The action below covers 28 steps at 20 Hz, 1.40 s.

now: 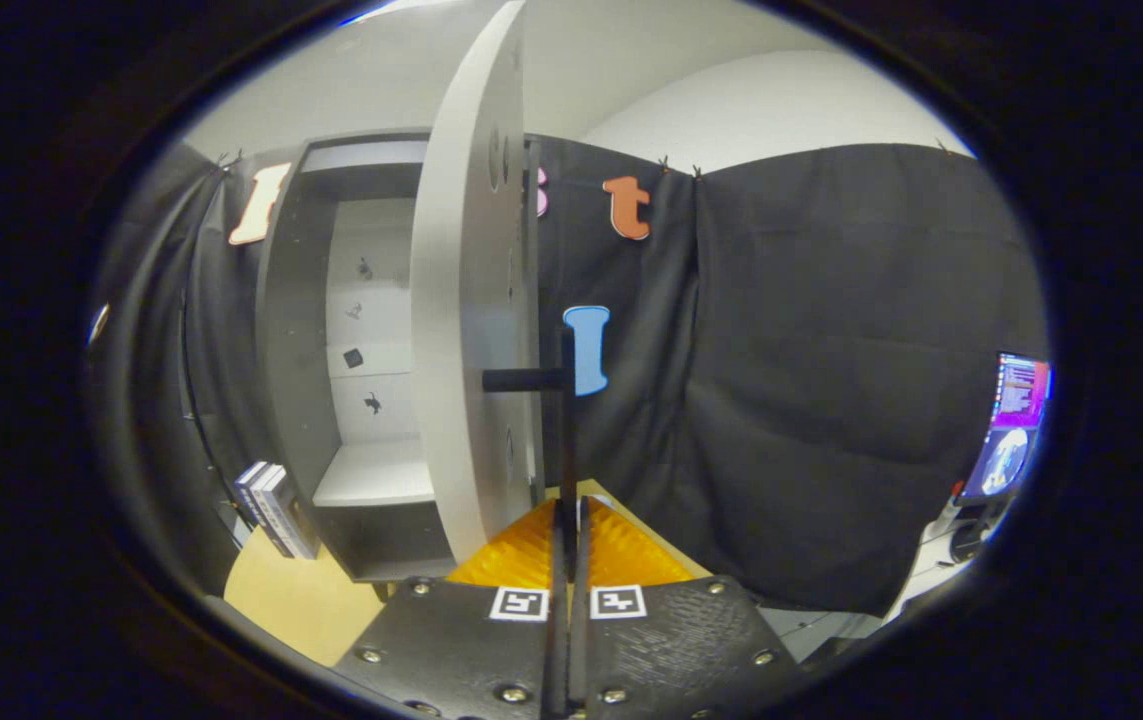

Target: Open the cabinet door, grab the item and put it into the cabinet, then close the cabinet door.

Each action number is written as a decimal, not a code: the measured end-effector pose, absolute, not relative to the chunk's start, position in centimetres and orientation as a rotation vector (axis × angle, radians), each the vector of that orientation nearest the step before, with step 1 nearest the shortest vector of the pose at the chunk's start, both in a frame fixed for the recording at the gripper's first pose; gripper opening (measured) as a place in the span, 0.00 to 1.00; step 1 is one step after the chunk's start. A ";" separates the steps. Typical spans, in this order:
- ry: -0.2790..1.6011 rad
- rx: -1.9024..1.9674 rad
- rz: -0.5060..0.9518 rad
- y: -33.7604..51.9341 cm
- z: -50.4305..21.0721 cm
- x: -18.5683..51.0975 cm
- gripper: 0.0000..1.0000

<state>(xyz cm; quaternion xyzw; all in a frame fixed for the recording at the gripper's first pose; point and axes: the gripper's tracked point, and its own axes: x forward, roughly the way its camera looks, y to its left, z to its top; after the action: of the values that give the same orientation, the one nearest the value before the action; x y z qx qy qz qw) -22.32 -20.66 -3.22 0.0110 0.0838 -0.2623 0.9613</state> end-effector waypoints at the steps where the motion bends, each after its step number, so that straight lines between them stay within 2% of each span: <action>1: 0.173 0.037 -0.522 -21.0 -3.2 -22.3 0.01; 4: 0.180 0.010 -0.527 -22.1 -3.3 -23.0 0.01; 11: 0.222 -0.031 -0.662 -25.3 -4.1 -27.0 0.01; 15: 0.228 -0.031 -0.664 -24.7 -4.3 -27.4 0.01; 26: 0.310 0.024 -0.452 -18.2 -10.0 -21.5 0.01; 28: 0.355 0.023 -0.397 -17.1 -12.1 -20.6 0.05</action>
<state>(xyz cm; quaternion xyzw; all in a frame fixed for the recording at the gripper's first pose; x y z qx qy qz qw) -20.62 -17.14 -12.05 0.0113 0.1752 -0.1961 0.9647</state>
